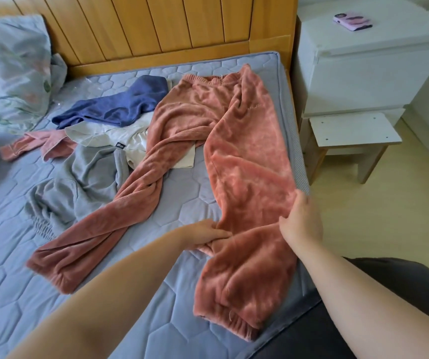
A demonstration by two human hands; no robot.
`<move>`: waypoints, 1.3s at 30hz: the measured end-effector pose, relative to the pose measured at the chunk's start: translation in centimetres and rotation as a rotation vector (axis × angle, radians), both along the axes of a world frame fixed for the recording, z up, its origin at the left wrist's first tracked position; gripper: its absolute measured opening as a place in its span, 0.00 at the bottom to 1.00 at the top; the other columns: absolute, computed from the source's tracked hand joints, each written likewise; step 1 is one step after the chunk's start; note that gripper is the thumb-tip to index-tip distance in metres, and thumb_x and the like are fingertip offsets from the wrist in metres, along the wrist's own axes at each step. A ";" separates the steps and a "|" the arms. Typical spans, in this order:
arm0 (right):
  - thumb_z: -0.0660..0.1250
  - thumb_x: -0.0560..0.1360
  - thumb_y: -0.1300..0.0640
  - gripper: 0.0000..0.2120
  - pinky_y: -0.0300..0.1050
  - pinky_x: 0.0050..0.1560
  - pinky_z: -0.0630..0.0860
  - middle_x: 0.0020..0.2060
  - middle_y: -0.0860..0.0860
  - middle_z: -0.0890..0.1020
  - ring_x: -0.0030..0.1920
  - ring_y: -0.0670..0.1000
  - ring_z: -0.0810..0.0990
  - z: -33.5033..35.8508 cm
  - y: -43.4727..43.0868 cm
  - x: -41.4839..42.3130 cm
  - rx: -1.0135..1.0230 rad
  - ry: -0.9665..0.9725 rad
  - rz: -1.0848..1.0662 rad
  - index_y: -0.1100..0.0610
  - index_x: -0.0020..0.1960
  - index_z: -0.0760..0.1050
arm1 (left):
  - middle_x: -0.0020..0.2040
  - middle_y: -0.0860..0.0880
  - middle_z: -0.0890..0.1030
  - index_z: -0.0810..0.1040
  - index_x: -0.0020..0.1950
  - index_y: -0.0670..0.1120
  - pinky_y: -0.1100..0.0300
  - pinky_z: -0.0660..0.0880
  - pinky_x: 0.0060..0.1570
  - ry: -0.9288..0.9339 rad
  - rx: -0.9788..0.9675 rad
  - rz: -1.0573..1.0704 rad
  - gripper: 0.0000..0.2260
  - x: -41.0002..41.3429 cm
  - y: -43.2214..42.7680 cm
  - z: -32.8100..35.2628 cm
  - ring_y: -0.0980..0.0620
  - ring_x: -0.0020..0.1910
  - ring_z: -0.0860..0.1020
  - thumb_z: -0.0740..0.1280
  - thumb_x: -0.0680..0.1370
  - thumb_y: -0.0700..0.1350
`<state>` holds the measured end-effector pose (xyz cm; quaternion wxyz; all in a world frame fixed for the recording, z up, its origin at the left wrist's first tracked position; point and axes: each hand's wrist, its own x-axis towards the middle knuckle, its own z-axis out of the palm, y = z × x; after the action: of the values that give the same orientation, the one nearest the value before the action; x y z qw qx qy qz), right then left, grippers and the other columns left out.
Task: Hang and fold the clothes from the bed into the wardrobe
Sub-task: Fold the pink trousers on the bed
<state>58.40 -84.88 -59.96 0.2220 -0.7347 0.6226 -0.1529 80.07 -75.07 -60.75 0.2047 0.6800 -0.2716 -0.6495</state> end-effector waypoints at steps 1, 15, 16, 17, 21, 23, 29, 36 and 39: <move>0.70 0.73 0.55 0.31 0.51 0.59 0.72 0.64 0.57 0.71 0.63 0.58 0.71 0.0 0.5 0.4 -0.098 0.057 0.104 0.57 0.71 0.61 | 0.31 0.50 0.81 0.78 0.47 0.44 0.62 0.77 0.27 -0.097 -0.055 0.028 0.06 -0.3 0.5 0.1 0.53 0.29 0.81 0.66 0.79 0.47; 0.59 0.78 0.46 0.30 0.50 0.74 0.53 0.75 0.57 0.61 0.75 0.55 0.57 0.0 5.9 5.5 -0.181 0.220 0.671 0.60 0.75 0.59 | 0.62 0.45 0.76 0.78 0.62 0.45 0.52 0.69 0.60 -1.344 -0.516 0.147 0.23 7.6 9.9 1.1 0.42 0.61 0.72 0.65 0.66 0.34; 0.59 0.78 0.46 0.31 0.50 0.74 0.53 0.75 0.57 0.60 0.75 0.55 0.56 0.1 6.2 6.1 -0.173 0.204 0.689 0.60 0.75 0.58 | 0.68 0.44 0.70 0.72 0.69 0.45 0.48 0.64 0.66 -1.467 -0.479 0.165 0.30 9.0 10.6 1.3 0.40 0.67 0.67 0.65 0.66 0.35; 0.60 0.78 0.47 0.31 0.49 0.74 0.53 0.75 0.57 0.59 0.75 0.55 0.56 0.2 6.6 6.7 -0.160 0.187 0.709 0.60 0.75 0.58 | 0.73 0.44 0.64 0.63 0.74 0.46 0.44 0.57 0.70 -1.544 -0.375 0.180 0.34 10.4 11.2 1.5 0.40 0.72 0.61 0.65 0.67 0.35; 0.56 0.79 0.46 0.31 0.49 0.75 0.51 0.77 0.56 0.55 0.77 0.52 0.51 -0.5 7.7 7.6 -0.118 0.198 0.786 0.59 0.76 0.55 | 0.72 0.42 0.66 0.60 0.74 0.46 0.41 0.52 0.71 -1.512 0.074 0.189 0.29 14.2 12.4 2.4 0.41 0.72 0.62 0.62 0.74 0.40; 0.57 0.79 0.46 0.31 0.49 0.75 0.51 0.77 0.55 0.55 0.76 0.52 0.52 -0.7 7.6 7.4 -0.115 0.205 0.774 0.59 0.76 0.55 | 0.61 0.43 0.76 0.69 0.65 0.45 0.46 0.69 0.63 -1.475 0.060 0.071 0.18 14.0 11.6 3.4 0.41 0.61 0.75 0.61 0.75 0.40; 0.61 0.78 0.48 0.30 0.48 0.74 0.54 0.75 0.58 0.60 0.75 0.55 0.57 -0.9 6.9 6.4 -0.063 0.140 0.636 0.61 0.75 0.59 | 0.60 0.45 0.74 0.73 0.64 0.44 0.52 0.74 0.52 -1.446 -0.122 -0.566 0.22 4.5 8.1 3.7 0.44 0.58 0.74 0.66 0.76 0.55; 0.60 0.78 0.48 0.28 0.48 0.75 0.55 0.74 0.58 0.62 0.75 0.55 0.57 -0.9 6.7 5.9 -0.032 0.112 0.626 0.60 0.74 0.61 | 0.56 0.48 0.79 0.74 0.64 0.54 0.52 0.72 0.50 -1.333 -0.285 -0.147 0.16 6.7 7.3 5.9 0.43 0.55 0.76 0.62 0.77 0.54; 0.61 0.78 0.48 0.28 0.47 0.74 0.55 0.74 0.58 0.62 0.75 0.54 0.58 -0.7 6.8 6.0 -0.022 0.091 0.607 0.60 0.74 0.61 | 0.61 0.46 0.75 0.66 0.69 0.49 0.48 0.68 0.58 -1.278 0.076 -0.215 0.26 8.6 7.7 5.6 0.43 0.61 0.72 0.64 0.75 0.58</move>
<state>64.38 -78.04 -60.67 0.2216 -0.8955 0.3823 -0.0534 88.71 -67.33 -55.17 -0.0876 0.9083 -0.3834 -0.1426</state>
